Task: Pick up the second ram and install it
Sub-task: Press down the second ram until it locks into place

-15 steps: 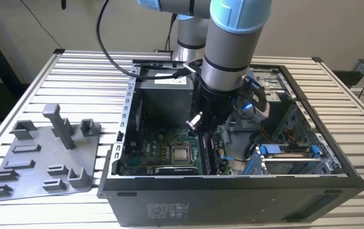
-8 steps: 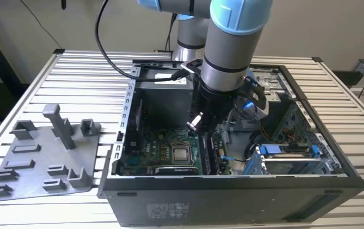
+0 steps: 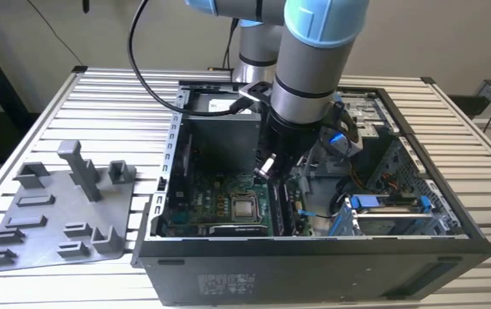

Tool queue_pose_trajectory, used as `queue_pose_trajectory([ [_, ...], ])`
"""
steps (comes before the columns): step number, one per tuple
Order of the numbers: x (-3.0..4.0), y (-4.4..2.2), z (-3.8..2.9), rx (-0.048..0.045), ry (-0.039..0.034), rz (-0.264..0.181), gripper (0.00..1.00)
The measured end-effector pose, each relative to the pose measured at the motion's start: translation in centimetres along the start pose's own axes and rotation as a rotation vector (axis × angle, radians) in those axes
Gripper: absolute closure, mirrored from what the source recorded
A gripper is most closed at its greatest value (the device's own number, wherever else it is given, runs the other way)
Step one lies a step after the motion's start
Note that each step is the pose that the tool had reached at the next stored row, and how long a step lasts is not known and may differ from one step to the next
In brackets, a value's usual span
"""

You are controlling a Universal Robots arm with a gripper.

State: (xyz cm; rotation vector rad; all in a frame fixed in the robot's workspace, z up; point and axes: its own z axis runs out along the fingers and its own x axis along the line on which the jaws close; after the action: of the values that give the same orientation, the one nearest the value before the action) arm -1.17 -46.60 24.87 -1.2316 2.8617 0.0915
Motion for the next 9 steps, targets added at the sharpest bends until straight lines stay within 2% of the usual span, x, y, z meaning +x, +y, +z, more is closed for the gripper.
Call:
queue_pose_trajectory([
  [9, 0.00, 0.00, 0.02, -0.0001, -0.0033, -0.162, 0.89],
])
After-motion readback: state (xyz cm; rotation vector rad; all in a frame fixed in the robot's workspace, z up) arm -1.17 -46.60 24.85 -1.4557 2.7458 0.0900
